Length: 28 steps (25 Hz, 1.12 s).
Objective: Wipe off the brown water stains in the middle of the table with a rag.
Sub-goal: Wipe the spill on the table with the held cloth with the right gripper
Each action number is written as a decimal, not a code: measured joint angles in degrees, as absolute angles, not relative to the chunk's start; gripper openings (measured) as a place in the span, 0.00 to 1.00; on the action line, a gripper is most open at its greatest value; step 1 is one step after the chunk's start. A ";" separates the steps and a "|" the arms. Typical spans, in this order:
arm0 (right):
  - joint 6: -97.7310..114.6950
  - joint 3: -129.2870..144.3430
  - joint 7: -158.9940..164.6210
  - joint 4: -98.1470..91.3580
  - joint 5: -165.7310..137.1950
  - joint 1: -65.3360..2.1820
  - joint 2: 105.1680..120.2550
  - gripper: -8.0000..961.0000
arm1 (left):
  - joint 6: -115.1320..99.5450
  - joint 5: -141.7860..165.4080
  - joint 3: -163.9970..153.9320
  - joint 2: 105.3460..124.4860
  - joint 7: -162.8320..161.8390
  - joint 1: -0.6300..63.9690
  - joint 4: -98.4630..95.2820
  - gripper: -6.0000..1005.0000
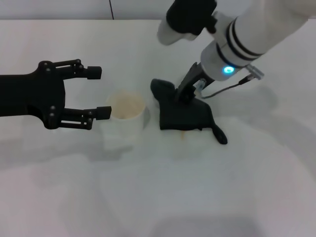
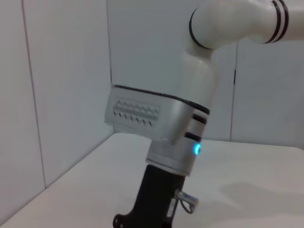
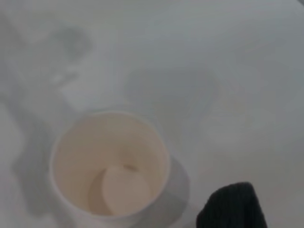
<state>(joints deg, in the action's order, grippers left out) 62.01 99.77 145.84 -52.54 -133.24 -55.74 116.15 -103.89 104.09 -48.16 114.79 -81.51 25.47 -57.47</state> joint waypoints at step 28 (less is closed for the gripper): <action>71.14 105.17 149.98 -64.86 -133.95 -46.57 116.18 0.16 | -103.55 103.71 -48.16 114.61 -81.18 25.21 -57.90 0.87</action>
